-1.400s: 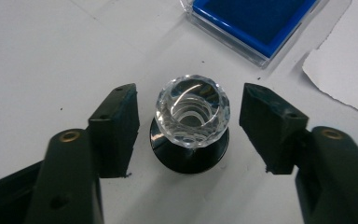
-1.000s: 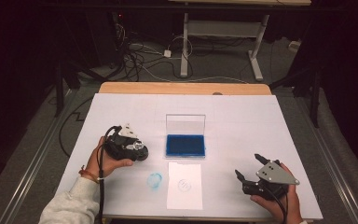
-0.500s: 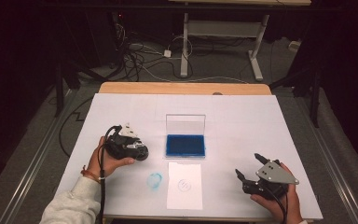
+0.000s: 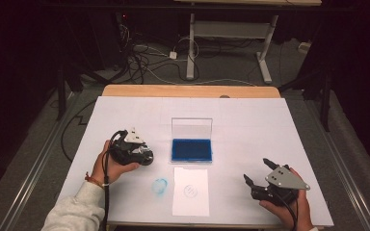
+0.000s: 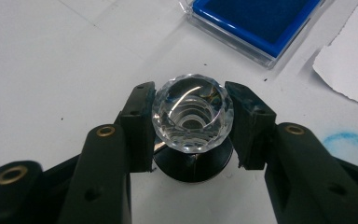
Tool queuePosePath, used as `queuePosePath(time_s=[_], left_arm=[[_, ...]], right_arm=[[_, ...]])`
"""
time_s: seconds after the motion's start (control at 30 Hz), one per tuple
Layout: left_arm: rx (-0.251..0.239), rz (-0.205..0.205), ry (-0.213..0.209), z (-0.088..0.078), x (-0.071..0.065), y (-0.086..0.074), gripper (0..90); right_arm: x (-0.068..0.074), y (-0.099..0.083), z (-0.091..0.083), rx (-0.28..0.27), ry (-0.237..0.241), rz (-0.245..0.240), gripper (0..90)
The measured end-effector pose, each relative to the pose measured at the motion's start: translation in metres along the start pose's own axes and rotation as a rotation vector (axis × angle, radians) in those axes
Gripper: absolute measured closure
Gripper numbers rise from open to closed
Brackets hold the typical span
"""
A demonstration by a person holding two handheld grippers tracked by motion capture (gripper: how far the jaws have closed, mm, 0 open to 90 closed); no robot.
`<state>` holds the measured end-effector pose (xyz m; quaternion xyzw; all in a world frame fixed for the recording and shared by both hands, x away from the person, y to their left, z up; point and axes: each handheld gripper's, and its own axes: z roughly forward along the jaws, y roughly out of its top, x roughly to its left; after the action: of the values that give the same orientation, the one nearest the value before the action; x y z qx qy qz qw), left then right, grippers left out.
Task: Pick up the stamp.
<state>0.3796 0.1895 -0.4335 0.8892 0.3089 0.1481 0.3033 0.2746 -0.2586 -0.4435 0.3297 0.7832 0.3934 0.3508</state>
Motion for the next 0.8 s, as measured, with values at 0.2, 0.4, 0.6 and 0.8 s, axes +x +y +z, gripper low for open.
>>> queuePosePath(time_s=[0.2,0.4,0.6,0.8], left_arm=[[-0.045,0.007,0.038,-0.012,-0.004,0.000,54.7],[-0.088,0.002,0.050,-0.023,-0.004,-0.001,54.7],[-0.127,0.002,0.062,-0.033,-0.005,-0.002,54.7],[-0.168,0.008,0.062,-0.042,-0.008,-0.003,54.7]], right_arm=[[-0.002,-0.001,-0.003,-0.011,-0.008,0.006,20.8],[-0.002,0.000,-0.004,-0.015,0.000,0.009,20.9],[-0.001,0.000,-0.005,-0.019,-0.001,0.018,21.1],[-0.001,0.001,-0.003,-0.011,-0.011,0.016,21.1]])
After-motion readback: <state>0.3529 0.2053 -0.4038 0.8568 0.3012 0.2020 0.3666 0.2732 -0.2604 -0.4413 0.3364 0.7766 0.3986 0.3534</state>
